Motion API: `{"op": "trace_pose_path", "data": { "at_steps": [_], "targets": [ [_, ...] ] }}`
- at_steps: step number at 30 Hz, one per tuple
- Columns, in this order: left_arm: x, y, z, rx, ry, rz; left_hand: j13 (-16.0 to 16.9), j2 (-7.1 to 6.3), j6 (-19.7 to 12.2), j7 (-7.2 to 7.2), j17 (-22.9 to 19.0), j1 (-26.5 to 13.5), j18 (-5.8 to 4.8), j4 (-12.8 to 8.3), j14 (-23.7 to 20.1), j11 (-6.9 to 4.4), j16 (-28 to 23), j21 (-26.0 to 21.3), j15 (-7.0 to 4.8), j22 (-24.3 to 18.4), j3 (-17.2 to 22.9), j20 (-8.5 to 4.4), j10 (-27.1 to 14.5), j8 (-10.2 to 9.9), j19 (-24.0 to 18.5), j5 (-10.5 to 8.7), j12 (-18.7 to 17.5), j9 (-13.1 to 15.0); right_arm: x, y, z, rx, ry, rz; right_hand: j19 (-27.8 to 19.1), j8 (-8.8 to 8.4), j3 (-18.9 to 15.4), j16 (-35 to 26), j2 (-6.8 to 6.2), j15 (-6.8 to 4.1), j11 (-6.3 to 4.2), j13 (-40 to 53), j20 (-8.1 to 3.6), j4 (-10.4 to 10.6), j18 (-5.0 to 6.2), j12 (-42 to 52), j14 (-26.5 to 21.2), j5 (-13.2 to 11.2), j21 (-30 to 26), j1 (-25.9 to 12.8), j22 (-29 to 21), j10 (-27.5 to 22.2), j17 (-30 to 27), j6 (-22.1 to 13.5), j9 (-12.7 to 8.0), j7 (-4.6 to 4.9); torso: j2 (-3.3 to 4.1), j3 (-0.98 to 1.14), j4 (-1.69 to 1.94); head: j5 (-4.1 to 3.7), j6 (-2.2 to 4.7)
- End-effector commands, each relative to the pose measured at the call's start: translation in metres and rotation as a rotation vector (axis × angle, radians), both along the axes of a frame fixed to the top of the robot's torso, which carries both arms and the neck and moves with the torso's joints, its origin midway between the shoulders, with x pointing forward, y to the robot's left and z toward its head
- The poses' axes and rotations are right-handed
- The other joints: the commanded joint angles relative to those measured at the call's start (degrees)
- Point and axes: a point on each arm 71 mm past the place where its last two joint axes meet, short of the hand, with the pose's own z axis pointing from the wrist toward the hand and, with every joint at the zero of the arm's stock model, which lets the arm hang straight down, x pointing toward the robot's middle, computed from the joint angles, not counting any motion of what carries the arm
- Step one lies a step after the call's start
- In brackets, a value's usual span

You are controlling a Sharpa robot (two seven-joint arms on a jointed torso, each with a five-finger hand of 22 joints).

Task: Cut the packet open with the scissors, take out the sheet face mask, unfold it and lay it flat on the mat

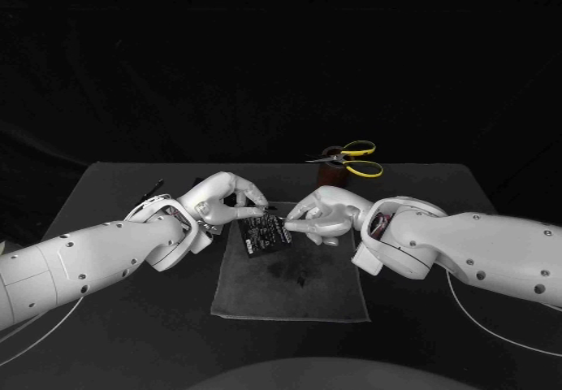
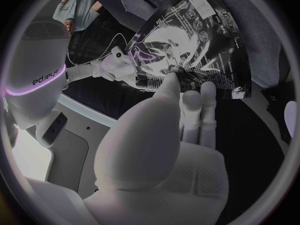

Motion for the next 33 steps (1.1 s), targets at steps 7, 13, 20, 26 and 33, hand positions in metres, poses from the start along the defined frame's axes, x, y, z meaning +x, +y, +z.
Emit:
{"op": "trace_pose_path", "data": {
  "at_steps": [7, 13, 20, 26, 33],
  "targets": [
    [-0.0008, -0.0041, 0.0000, -0.008, 0.021, -0.013, 0.1, -0.60, -0.2, 0.34, 0.2, 0.2, 0.74, 0.0, 0.4, 0.29, 0.1, 0.1, -0.12, 0.1, 0.4, 0.21, 0.1, -0.3, -0.4, -0.11, -0.2, -0.1, 0.0017, 0.0030, 0.0025, -0.050, -0.079, -0.012, 0.4, -0.18, 0.1, 0.5, -0.92, -0.25, -0.08, 0.5, -0.06, -0.4, 0.99, 0.3, 1.7, 3.1, -0.1, 0.0, 0.3, -0.2, 0.3, 0.3, 0.2, 0.04, 0.00, 0.03, -0.01, -0.04, -0.16],
    [-0.0006, -0.0040, -0.0004, -0.005, 0.028, -0.012, 0.2, -0.62, -0.2, 0.37, 0.4, 0.2, 0.75, -0.1, 0.6, 0.28, 0.2, 0.1, -0.11, 0.1, 0.6, 0.23, 0.3, -0.3, -0.3, -0.10, -0.2, -0.1, 0.0022, 0.0034, 0.0037, -0.060, -0.103, -0.028, 0.5, -0.23, 0.4, 0.6, -1.37, -0.29, -0.12, 0.9, -0.10, -0.4, 0.98, 0.3, 1.7, 7.1, -0.2, -0.2, 0.5, -0.2, 0.5, 0.5, 0.4, 0.01, 0.00, -0.01, -0.01, -0.01, -0.16],
    [0.0002, -0.0028, -0.0012, 0.000, 0.035, -0.005, 0.2, -0.67, -0.1, 0.40, 0.3, 0.3, 0.77, -0.1, 0.7, 0.28, 0.2, 0.2, -0.12, 0.1, 0.7, 0.24, 0.4, -0.3, -0.3, -0.10, -0.2, -0.1, 0.0020, 0.0038, 0.0050, -0.059, -0.113, -0.036, 0.5, -0.45, 0.7, 0.7, -2.33, -0.26, -0.08, 1.2, -0.09, -0.1, 1.00, 0.1, 1.7, 11.7, -0.4, -1.1, 0.6, -0.2, 0.4, 0.3, 0.6, 0.09, 0.00, 0.03, -0.01, 0.10, -0.14],
    [0.0006, -0.0024, -0.0017, 0.003, 0.039, -0.003, 0.2, -0.67, -0.1, 0.40, 0.3, 0.3, 0.77, -0.1, 0.7, 0.28, 0.2, 0.2, -0.12, 0.1, 0.7, 0.24, 0.4, -0.3, -0.3, -0.10, -0.2, -0.1, 0.0020, 0.0054, 0.0049, -0.063, -0.110, -0.036, 0.6, -0.58, 0.8, 0.7, -3.40, -0.29, -0.12, 1.4, -0.11, -0.3, 0.99, -0.1, 1.6, 15.8, -0.4, -1.4, 0.8, -0.2, 0.4, 0.3, 0.8, 0.08, 0.01, 0.03, -0.07, 0.10, -0.12],
    [0.0006, -0.0030, -0.0018, 0.003, 0.044, -0.001, 0.2, -0.69, -0.1, 0.41, 0.4, 0.3, 0.77, -0.1, 0.7, 0.28, 0.2, 0.2, -0.12, 0.2, 0.7, 0.25, 0.5, -0.3, -0.3, -0.10, -0.2, -0.1, 0.0041, 0.0082, 0.0026, -0.099, -0.103, -0.037, 0.6, -0.67, 0.9, 0.7, -4.51, -0.31, -0.13, 1.5, -0.13, -0.7, 0.99, -0.3, 1.6, 18.2, -0.5, -1.6, 0.9, -0.2, 0.3, 0.3, 0.9, 0.10, 0.05, -0.03, -0.03, 0.03, -0.21]
  ]
}}
